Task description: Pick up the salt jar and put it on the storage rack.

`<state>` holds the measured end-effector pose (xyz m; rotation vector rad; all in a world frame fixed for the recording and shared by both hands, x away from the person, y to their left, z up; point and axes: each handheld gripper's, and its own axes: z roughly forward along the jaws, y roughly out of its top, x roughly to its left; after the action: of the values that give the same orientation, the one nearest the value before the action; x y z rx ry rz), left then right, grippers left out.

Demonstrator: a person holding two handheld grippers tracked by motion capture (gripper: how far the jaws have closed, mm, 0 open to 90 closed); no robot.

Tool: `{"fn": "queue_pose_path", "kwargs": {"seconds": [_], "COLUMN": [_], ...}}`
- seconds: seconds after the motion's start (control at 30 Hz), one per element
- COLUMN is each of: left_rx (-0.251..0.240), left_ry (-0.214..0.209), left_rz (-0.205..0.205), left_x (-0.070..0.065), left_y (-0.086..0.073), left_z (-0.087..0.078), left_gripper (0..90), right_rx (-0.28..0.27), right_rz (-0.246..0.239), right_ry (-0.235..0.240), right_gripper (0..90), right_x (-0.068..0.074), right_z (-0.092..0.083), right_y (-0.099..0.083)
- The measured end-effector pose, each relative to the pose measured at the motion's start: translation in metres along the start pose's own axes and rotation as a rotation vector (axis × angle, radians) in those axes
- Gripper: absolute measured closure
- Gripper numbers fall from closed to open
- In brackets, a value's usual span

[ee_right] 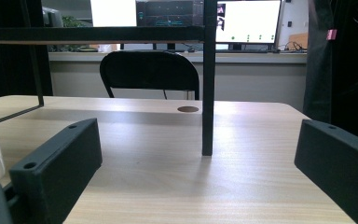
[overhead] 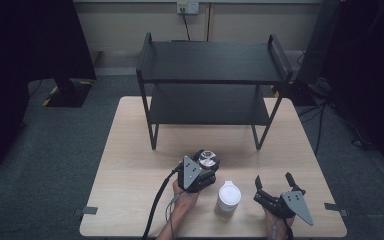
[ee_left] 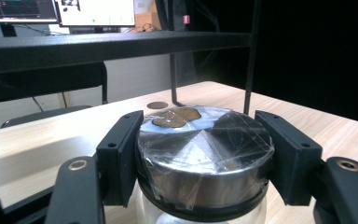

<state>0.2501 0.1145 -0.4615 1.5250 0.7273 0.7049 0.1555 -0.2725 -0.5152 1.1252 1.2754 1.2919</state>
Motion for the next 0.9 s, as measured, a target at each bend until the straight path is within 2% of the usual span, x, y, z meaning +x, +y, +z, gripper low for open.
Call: {"fn": "queue_pose_path", "kwargs": {"seconds": [0.1,0.13,0.2,0.3,0.4,0.7,0.73,0.83,0.9], "left_rx": [0.01,0.017,0.016,0.004,-0.003,-0.012,-0.02,-0.035,-0.038], "left_ry": [-0.019,-0.034,-0.037,-0.047,-0.055,-0.128,-0.144,-0.156,-0.159], "left_rz": [0.0,0.017,0.021,0.001,0.011,0.027,0.023,0.003,0.008], "left_x": [0.004,0.006,0.006,0.009,0.011,0.025,0.029,0.033,0.033], "left_y": [0.004,0.007,0.008,0.01,0.013,0.032,0.036,0.041,0.044], "left_z": [0.0,-0.001,-0.002,-0.005,-0.007,-0.013,-0.015,-0.017,-0.018], "left_gripper": [35.5,35.4,35.5,35.5,35.5,35.4,35.4,35.4,35.4], "right_rx": [0.0,0.0,0.0,0.0,0.0,0.001,0.001,0.0,0.0], "right_rz": [0.0,0.0,0.0,0.0,0.0,-0.001,-0.001,-0.001,0.0], "right_ry": [0.0,0.0,0.001,0.001,0.001,0.001,0.001,0.001,0.001], "right_gripper": [0.0,0.0,0.0,0.0,0.0,0.0,0.0,0.0,0.0], "right_x": [0.0,0.0,0.0,0.0,0.0,0.0,0.0,0.0,0.0], "right_z": [0.0,0.0,0.0,0.0,0.0,0.0,0.0,0.0,0.0], "right_y": [0.0,0.0,0.0,0.0,0.0,0.0,0.0,0.0,0.0]}}
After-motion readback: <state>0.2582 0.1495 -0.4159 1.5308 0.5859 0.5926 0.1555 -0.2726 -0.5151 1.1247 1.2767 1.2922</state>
